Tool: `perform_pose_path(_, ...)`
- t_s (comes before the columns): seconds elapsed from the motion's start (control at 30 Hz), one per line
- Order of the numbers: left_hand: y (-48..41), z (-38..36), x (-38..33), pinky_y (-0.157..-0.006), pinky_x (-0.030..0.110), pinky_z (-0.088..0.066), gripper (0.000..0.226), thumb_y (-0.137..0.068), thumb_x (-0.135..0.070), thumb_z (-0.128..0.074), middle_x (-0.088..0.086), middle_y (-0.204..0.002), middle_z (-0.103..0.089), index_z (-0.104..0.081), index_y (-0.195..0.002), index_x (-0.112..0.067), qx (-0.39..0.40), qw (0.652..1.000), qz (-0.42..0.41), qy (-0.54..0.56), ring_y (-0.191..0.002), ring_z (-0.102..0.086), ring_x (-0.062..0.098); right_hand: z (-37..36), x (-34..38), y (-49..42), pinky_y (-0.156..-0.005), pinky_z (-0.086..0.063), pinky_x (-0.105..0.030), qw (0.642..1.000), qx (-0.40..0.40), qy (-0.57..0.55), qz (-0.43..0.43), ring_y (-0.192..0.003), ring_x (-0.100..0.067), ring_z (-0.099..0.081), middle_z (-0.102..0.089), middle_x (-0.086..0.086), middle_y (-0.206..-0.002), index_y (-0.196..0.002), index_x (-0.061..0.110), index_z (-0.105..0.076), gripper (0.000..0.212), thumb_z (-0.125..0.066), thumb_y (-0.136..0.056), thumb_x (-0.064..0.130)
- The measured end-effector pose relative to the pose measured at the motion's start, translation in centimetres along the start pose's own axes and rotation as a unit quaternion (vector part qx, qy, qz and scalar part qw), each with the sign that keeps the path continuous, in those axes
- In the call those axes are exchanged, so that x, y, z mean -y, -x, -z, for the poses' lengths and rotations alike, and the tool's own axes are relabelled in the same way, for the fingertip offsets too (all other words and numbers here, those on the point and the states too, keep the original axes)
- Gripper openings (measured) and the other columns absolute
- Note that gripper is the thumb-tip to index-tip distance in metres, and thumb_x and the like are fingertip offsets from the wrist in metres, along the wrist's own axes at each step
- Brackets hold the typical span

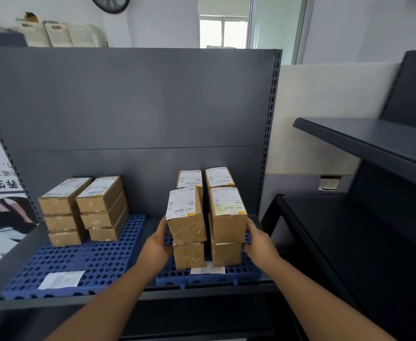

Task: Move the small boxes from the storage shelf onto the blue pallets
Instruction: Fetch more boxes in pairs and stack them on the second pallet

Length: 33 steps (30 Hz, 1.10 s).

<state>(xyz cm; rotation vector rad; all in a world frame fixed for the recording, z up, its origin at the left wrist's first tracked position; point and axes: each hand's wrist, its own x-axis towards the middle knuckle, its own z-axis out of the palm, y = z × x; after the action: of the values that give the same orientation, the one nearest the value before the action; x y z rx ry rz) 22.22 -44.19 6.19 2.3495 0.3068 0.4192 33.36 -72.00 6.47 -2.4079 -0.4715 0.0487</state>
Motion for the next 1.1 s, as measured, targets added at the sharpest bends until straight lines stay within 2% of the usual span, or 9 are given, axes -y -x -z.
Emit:
perform_pose_path(0.13,0.1,-0.5,-1.1,-0.072,0.033,-0.055,0.089,-0.083,-0.005,-0.067,0.001,-0.119,-0.067,-0.018,-0.15,-0.037,0.002,1.0,-0.017,0.006,-0.082,-0.066,0.012,-0.8,0.5,-0.1,-0.073,-0.058,-0.038,1.0,0.003,-0.008,-0.008,-0.082,-0.016,-0.064,-0.065,-0.001,-0.101,-0.144,0.053,-0.006,0.088,-0.057,-0.089,0.007)
perform_pose_path(0.23,-0.2,-0.7,-1.5,-0.074,0.034,-0.055,0.091,-0.082,-0.002,-0.065,0.003,-0.12,-0.067,-0.016,-0.151,-0.036,0.005,1.0,-0.015,0.01,-0.088,-0.068,0.018,-1.2,0.4,-0.2,-0.074,-0.057,-0.037,1.0,-0.003,-0.003,-0.01,-0.082,-0.016,-0.063,-0.064,-0.002,-0.1,-0.147,0.044,-0.01,0.082,-0.055,-0.09,0.007)
perform_pose_path(0.47,-1.0,-1.5,-1.6,-0.071,0.033,-0.056,0.092,-0.085,-0.002,-0.061,0.006,-0.114,-0.069,-0.009,-0.153,-0.036,0.012,1.0,-0.01,-0.001,-0.08,-0.067,0.015,-1.4,0.1,-0.6,-0.079,-0.055,-0.035,1.0,-0.009,0.0,-0.006,-0.088,-0.016,-0.063,-0.065,-0.001,-0.104,-0.15,0.037,-0.01,0.078,-0.056,-0.092,0.013)
perform_pose_path(0.63,-0.8,-1.0,-1.0,-0.064,0.015,-0.048,0.092,-0.084,-0.002,-0.063,-0.001,-0.12,-0.066,-0.013,-0.152,-0.038,0.017,1.0,-0.017,-0.002,-0.071,-0.063,0.004,-0.7,-0.2,-0.6,-0.082,-0.056,-0.037,1.0,-0.009,0.003,0.008,-0.095,-0.016,-0.062,-0.061,0.001,-0.114,-0.147,0.041,-0.016,0.08,-0.061,-0.089,0.009)
perform_pose_path(0.77,-0.8,-0.6,0.0,-0.07,0.034,-0.059,0.099,-0.081,-0.001,-0.064,-0.005,-0.118,-0.066,-0.011,-0.145,-0.057,0.016,0.999,-0.035,-0.003,-0.076,-0.069,0.008,-0.5,-0.5,-0.7,-0.073,-0.057,-0.033,1.0,-0.01,-0.001,0.003,-0.087,-0.014,-0.063,-0.06,0.003,-0.11,-0.146,0.045,-0.014,0.082,-0.061,-0.089,0.01)
perform_pose_path(0.83,-1.0,-0.2,0.6,-0.073,0.037,-0.059,0.104,-0.08,-0.001,-0.065,-0.007,-0.121,-0.063,-0.009,-0.141,-0.064,0.016,0.999,-0.037,-0.009,-0.086,-0.068,0.006,-0.3,-1.0,-0.9,-0.076,-0.057,-0.034,1.0,-0.013,-0.007,0.01,-0.09,-0.014,-0.063,-0.06,0.004,-0.109,-0.145,0.045,-0.017,0.08,-0.063,-0.088,0.013)
perform_pose_path(0.93,-1.0,0.9,0.3,-0.071,0.029,-0.058,0.099,-0.08,-0.002,-0.067,-0.007,-0.123,-0.061,-0.015,-0.143,-0.058,0.017,0.999,-0.033,-0.021,-0.089,-0.065,0.005,0.1,-1.6,-1.4,-0.085,-0.053,-0.036,0.998,-0.022,-0.025,0.049,-0.103,-0.022,-0.062,-0.06,-0.002,-0.117,-0.142,0.036,-0.032,0.069,-0.061,-0.086,0.007)
perform_pose_path(1.03,-1.6,1.7,0.6,-0.065,0.017,-0.05,0.086,-0.08,-0.01,-0.073,-0.006,-0.12,-0.06,-0.028,-0.144,-0.044,0.01,1.0,-0.014,-0.025,-0.086,-0.062,0.005,0.7,-1.8,-2.2,-0.092,-0.053,-0.038,0.995,-0.027,-0.081,0.052,-0.109,-0.014,-0.058,-0.057,0.004,-0.124,-0.138,0.044,-0.037,0.068,-0.06,-0.088,0.005)
perform_pose_path(1.1,-2.1,2.1,0.8,-0.068,0.021,-0.051,0.087,-0.078,-0.015,-0.078,-0.006,-0.122,-0.056,-0.03,-0.145,-0.041,0.0,1.0,0.008,0.005,-0.091,-0.062,0.007,1.2,-2.0,-2.7,-0.096,-0.051,-0.037,0.993,-0.043,-0.094,0.059,-0.117,-0.012,-0.055,-0.054,0.006,-0.132,-0.14,0.048,-0.035,0.073,-0.064,-0.087,0.008)
